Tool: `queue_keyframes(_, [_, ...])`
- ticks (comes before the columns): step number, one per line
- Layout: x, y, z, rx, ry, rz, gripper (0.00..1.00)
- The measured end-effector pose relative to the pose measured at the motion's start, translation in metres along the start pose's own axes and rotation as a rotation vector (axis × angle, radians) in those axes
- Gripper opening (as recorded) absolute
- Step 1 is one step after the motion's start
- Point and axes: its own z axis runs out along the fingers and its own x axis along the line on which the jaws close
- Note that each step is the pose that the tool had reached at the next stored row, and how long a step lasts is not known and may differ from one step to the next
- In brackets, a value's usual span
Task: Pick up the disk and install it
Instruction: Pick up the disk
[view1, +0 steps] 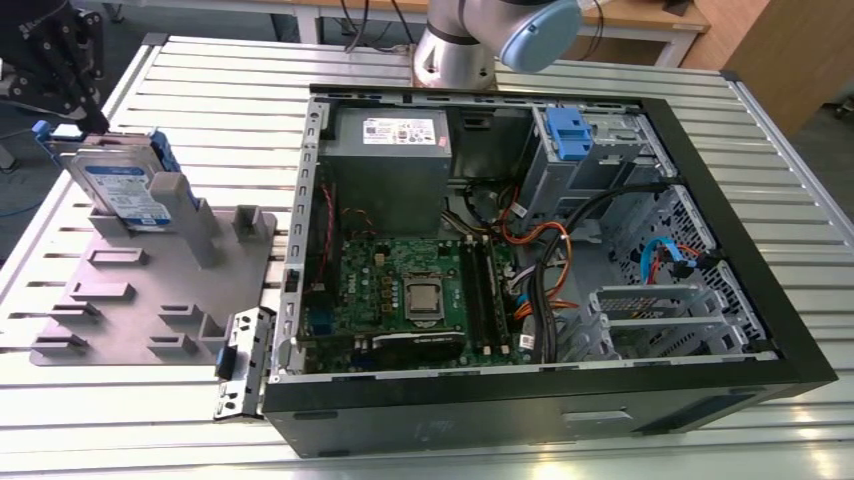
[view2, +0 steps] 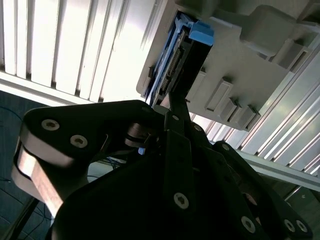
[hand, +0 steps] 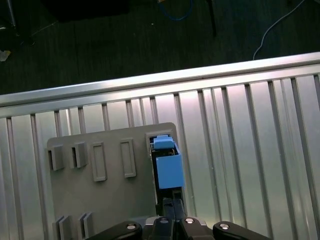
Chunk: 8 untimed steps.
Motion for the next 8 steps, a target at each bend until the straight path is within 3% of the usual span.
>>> queue_keyframes(8, [0.0000,-0.0004,0.0002,-0.0001,0.0001,0.000,0.11])
